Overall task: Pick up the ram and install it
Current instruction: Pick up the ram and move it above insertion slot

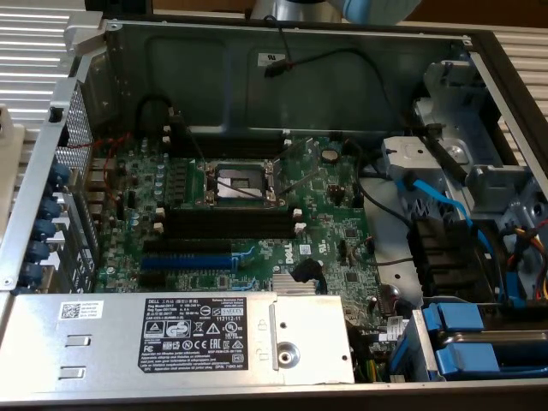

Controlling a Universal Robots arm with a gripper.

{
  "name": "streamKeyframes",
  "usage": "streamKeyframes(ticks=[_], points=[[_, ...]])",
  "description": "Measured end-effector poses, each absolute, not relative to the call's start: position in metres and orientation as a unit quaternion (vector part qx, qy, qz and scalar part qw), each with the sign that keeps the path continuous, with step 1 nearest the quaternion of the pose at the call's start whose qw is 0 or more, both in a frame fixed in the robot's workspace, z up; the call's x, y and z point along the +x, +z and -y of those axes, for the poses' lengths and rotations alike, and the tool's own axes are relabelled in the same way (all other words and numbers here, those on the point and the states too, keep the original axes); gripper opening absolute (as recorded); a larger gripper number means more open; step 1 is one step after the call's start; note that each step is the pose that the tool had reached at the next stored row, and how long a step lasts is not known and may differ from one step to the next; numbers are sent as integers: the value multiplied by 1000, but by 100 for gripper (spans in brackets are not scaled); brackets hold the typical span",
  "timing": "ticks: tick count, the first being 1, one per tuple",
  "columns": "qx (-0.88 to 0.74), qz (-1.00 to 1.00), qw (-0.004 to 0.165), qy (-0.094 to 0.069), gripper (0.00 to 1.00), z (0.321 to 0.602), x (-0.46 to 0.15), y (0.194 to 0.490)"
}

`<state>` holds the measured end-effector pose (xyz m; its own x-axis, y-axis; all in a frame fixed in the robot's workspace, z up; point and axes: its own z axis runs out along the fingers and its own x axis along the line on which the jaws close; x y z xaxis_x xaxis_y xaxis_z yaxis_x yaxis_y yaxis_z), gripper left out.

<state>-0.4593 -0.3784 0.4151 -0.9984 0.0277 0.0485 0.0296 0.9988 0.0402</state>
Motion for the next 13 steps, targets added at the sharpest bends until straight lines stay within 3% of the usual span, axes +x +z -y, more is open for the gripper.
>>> streamKeyframes(ticks=[13], points=[[89,996,25,-18,11,378,-460,413]])
